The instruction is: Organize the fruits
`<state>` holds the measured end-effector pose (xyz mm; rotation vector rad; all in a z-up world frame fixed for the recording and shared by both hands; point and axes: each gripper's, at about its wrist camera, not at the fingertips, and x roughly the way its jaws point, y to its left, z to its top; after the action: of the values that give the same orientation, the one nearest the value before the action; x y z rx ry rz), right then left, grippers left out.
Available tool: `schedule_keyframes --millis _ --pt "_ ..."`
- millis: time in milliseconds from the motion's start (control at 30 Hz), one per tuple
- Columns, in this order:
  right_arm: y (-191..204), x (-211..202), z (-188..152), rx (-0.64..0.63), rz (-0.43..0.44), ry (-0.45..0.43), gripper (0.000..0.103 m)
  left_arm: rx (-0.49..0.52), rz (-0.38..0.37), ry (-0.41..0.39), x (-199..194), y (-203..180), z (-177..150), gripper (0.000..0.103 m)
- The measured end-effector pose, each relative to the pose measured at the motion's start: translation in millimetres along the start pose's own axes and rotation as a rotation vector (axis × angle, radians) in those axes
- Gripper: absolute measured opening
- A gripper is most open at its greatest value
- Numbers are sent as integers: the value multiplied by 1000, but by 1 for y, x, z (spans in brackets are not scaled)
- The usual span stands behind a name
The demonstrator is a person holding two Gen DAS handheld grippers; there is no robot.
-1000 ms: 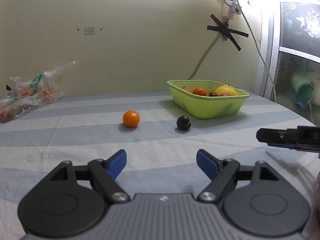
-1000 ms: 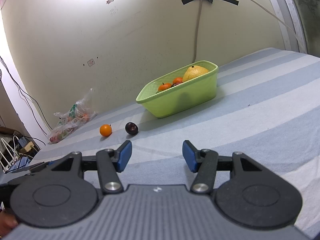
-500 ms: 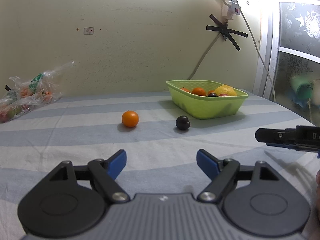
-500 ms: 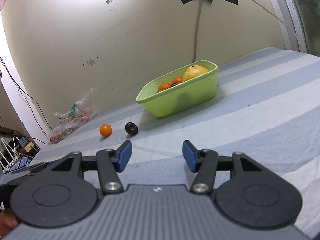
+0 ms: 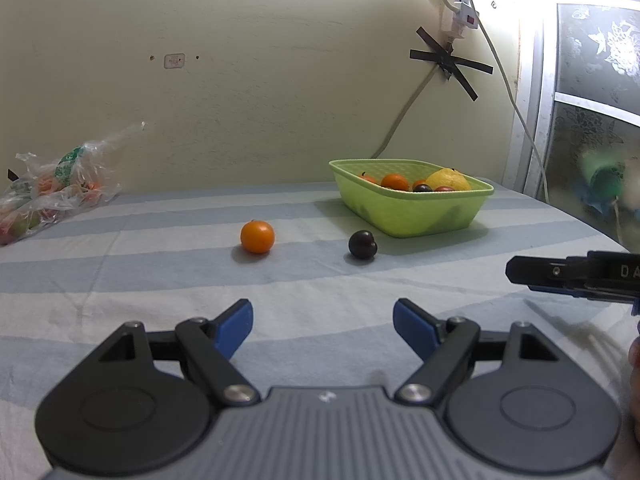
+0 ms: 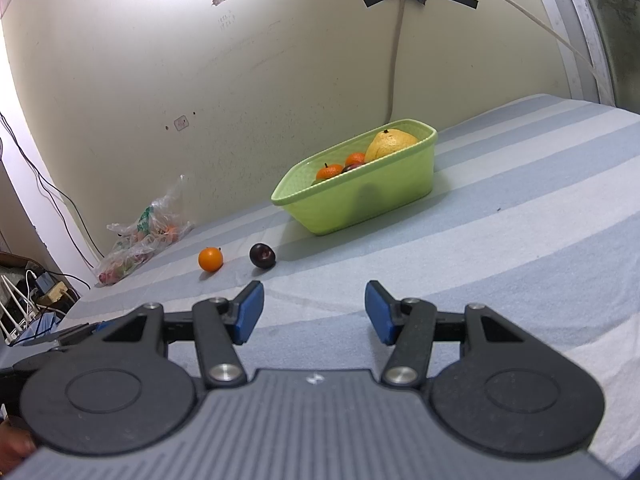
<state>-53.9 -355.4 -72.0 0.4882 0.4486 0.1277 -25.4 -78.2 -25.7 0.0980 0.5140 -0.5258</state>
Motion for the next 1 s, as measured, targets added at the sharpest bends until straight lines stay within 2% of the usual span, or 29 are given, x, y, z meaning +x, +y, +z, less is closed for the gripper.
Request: schedule_keyframes --millis 1000 --pt "2 0 -1 -1 -4 2 58 12 3 1 -1 -3 0 80"
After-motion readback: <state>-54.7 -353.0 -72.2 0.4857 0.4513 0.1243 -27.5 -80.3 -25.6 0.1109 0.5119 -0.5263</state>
